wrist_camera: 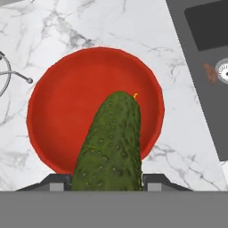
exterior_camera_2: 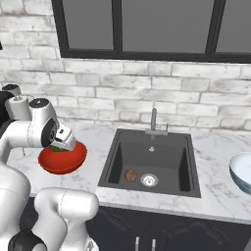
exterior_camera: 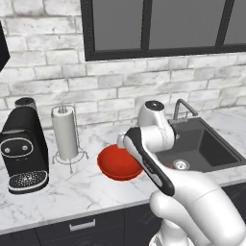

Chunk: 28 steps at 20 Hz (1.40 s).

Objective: Pick the cucumbers from the cabinet and place them in one bowl. Pick the potato from the sink and place it in the other bowl.

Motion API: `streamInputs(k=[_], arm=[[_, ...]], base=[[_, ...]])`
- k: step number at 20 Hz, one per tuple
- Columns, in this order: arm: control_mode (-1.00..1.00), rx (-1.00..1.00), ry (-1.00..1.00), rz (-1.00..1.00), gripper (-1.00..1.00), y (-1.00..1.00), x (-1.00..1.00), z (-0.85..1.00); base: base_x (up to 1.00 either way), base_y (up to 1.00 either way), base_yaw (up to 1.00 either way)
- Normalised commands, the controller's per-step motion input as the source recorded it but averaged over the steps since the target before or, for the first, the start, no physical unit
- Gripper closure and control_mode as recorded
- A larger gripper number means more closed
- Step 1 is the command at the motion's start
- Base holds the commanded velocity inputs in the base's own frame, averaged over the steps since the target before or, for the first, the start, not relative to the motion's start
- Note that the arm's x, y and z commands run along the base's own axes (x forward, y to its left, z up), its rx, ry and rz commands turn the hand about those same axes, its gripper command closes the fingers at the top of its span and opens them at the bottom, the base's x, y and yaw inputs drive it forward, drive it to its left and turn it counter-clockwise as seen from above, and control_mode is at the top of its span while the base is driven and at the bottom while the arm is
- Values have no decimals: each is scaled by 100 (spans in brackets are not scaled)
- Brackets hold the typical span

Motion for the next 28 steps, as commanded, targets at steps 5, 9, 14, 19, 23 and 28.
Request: streamInputs(k=[5, 9, 14, 19, 23, 28], arm=[[-100, 0, 0, 0, 100, 12, 18, -33], [-100, 0, 0, 0, 100, 26, 39, -27], [-100, 0, 0, 0, 100, 21, 45, -32], [-100, 0, 1, 0, 100, 11, 29, -17], [-100, 0, 2, 0, 100, 8, 20, -22], [-100, 0, 4, 0, 100, 5, 4, -22]], base=[[0, 0, 0], [0, 0, 0], [0, 0, 0], [0, 0, 0], [0, 0, 0], [0, 0, 0]])
